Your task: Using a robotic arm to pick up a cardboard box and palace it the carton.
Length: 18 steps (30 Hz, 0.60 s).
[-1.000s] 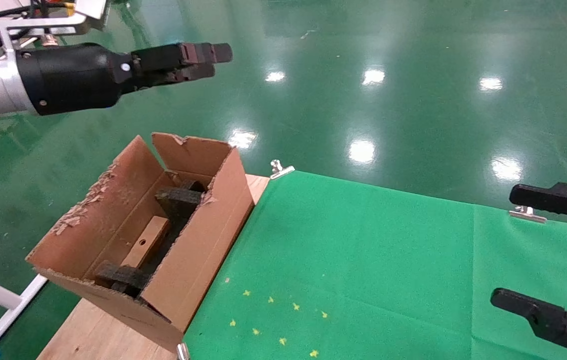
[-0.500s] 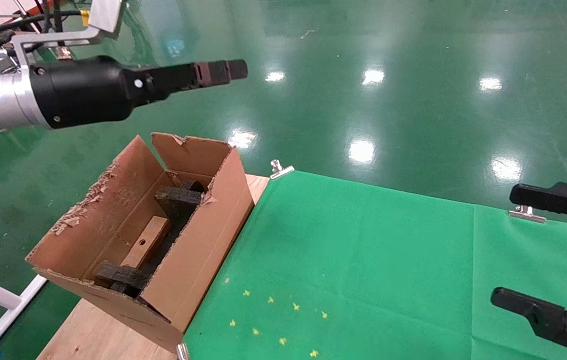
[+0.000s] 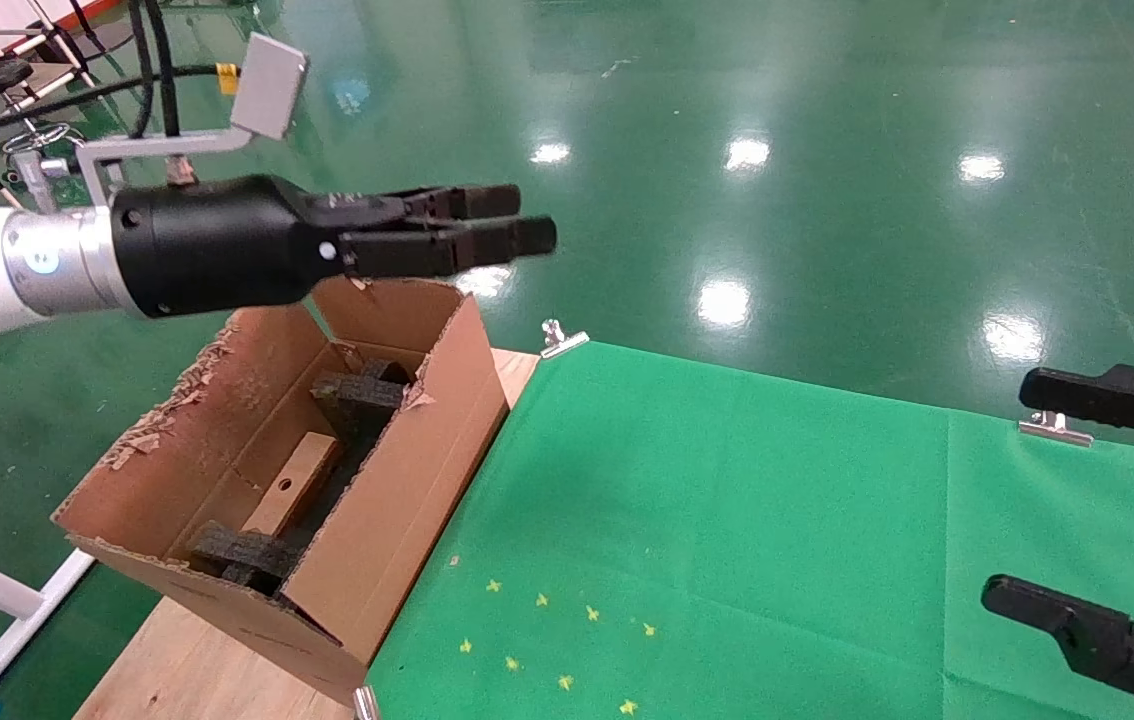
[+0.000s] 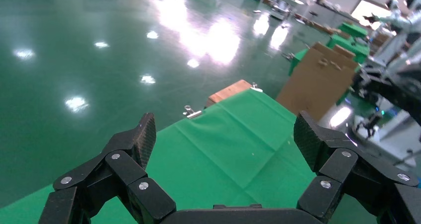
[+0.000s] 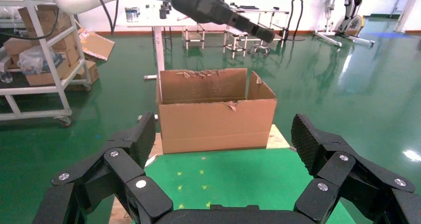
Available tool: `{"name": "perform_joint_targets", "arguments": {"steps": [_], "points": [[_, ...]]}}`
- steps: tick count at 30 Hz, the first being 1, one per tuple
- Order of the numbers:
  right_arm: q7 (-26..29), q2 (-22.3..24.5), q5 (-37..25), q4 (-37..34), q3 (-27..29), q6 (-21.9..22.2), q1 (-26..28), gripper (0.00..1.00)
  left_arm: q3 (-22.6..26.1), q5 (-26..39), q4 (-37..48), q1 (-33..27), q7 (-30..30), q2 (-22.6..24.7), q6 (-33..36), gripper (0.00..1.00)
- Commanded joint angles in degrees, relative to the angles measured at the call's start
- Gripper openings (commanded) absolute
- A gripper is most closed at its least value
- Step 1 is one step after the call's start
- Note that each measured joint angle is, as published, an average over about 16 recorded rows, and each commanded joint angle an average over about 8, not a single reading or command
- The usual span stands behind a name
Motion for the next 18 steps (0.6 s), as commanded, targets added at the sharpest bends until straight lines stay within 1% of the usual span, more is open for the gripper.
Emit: {"name": "perform_joint_targets", "arguments": {"steps": [1,18], "points": [[0.0,0.0,0.0,0.0,0.0,0.0,0.0,1.0,-0.9,-0.44,-1.78,1.48,1.05,-0.07,0.0,1.0],[0.0,0.0,0.0,0.0,0.0,0.0,0.0,1.0,-8.45,-4.16,-16.74,13.98,9.9,-0.69,0.0,1.0]]}}
